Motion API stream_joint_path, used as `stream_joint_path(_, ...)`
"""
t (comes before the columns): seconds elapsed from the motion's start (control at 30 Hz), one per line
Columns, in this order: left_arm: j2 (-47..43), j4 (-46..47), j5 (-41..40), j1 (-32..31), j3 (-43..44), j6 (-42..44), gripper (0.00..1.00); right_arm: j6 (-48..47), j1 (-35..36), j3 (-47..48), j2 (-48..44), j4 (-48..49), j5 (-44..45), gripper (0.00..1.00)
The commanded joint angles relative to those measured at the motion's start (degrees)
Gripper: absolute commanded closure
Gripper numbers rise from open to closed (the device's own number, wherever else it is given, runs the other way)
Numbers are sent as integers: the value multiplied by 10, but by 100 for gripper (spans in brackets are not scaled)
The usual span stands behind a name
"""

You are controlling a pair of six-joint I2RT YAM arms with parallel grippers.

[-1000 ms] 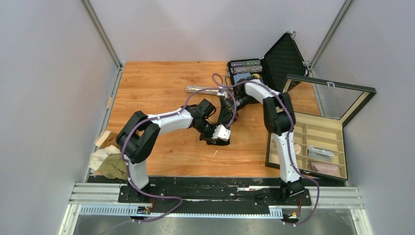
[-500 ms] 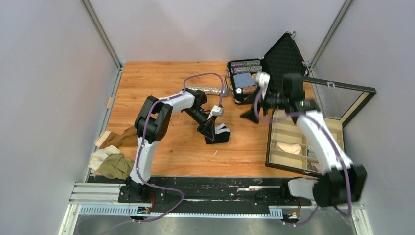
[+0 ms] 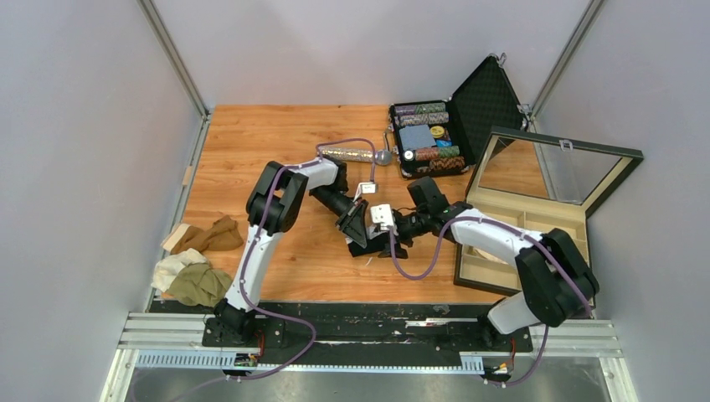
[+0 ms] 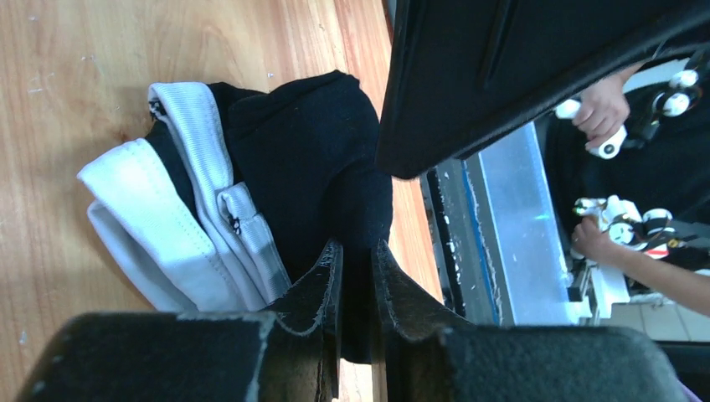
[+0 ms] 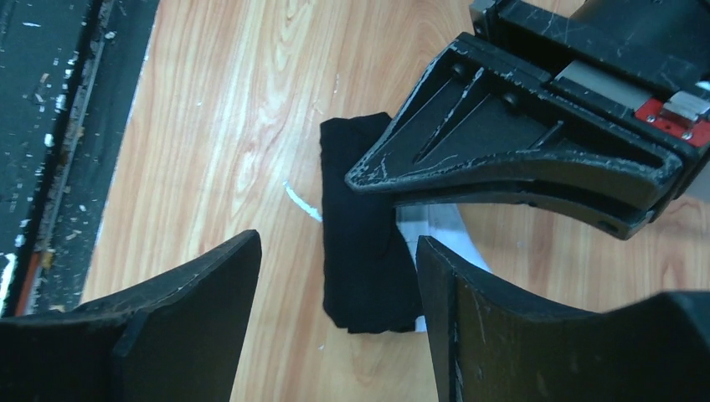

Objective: Roll the underwear
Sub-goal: Roll the underwear to the center of the board.

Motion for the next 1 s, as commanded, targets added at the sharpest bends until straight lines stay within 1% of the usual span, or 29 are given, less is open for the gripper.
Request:
stream_joint_path(0.0,15,-31,27,8,4,19,95,-72,1,47,40,23,-40,30)
stream_joint_path(0.13,20,-31,35,11,4,19,95,-107,1,50,79,11,-42,31)
stream_joint_path(0.23,22,-31,43,14,3,17,95,-135,2,53,102,-1,-46,38)
stream_joint_path(0.3,22,-31,48,15,3,15,95,-140,5,55,116,-4,-44,42)
stream_joint_path(0.37,22,-31,52,15,1,14,95,-138,6,61,128,-9,-45,48)
stream_joint_path(0.4,21,-31,52,15,1,14,95,-135,7,63,133,-11,-45,52)
stream_joint_path(0.5,20,-30,51,16,1,11,95,-107,8,82,150,-19,-48,79)
stream_joint_path(0.53,16,-30,51,16,0,7,93,-101,8,98,162,-32,-49,88)
stream_joint_path(0.57,12,-28,51,17,-1,3,91,-88,7,111,173,-46,-51,93)
stream_joint_path(0.6,-3,-9,51,18,-7,-19,80,-83,7,130,186,-72,-53,96)
stream_joint_path(0.63,-14,10,46,20,-13,-81,72,-80,7,152,202,-116,-56,97)
stream_joint_path(0.67,-46,75,43,22,-31,-128,28,-70,5,172,217,-145,-59,97)
stream_joint_path(0.7,-67,123,21,28,-44,-236,14,-64,4,188,228,-170,-68,98)
stream_joint_path(0.73,-122,229,2,31,-80,-303,4,-55,1,200,239,-188,-76,98)
stream_joint_path(0.77,-151,290,-50,39,-100,-456,1,-45,-1,209,248,-201,-83,98)
stream_joint_path(0.8,-213,392,-82,50,-139,-494,1,-30,-4,219,259,-213,-90,98)
stream_joint_path(0.83,-239,433,-164,56,-153,-569,0,-20,-7,232,273,-232,-100,98)
stream_joint_path(0.87,-288,485,-210,72,-171,-602,0,5,-11,247,287,-240,-112,98)
stream_joint_path(0.9,-309,500,-301,81,-177,-657,0,33,-16,264,305,-252,-123,98)
stream_joint_path(0.93,-349,527,-338,99,-189,-684,0,51,-20,283,321,-267,-134,98)
stream_joint_path(0.97,-371,539,-419,105,-197,-723,0,67,-25,298,339,-281,-146,98)
